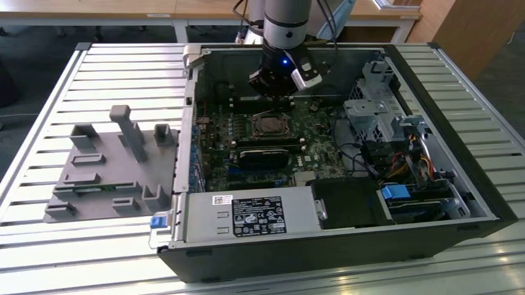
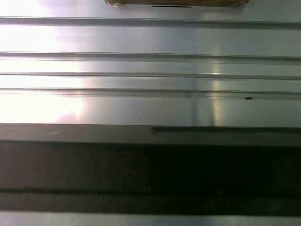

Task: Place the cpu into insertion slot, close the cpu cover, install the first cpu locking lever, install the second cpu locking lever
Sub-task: 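Install the first cpu locking lever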

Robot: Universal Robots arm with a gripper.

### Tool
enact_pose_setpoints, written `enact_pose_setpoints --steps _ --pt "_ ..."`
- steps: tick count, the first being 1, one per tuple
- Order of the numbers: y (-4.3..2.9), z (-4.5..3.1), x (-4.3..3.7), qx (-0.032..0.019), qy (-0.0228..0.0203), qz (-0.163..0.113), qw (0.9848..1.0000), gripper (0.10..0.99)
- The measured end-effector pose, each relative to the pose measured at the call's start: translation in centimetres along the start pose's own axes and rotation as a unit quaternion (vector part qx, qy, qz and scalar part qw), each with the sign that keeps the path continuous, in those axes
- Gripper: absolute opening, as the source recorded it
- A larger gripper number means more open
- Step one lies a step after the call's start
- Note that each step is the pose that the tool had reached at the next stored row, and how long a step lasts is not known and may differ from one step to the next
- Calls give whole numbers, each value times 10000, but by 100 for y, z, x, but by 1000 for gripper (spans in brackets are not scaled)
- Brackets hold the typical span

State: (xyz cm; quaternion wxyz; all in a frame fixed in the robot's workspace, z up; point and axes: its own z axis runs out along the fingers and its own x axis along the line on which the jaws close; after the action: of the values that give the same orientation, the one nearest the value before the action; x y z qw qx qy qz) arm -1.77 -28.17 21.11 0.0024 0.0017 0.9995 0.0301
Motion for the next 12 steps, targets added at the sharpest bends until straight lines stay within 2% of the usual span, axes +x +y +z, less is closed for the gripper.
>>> enact_pose_setpoints --steps 12 --pt "-3 88 -12 15 0 0 10000 106"
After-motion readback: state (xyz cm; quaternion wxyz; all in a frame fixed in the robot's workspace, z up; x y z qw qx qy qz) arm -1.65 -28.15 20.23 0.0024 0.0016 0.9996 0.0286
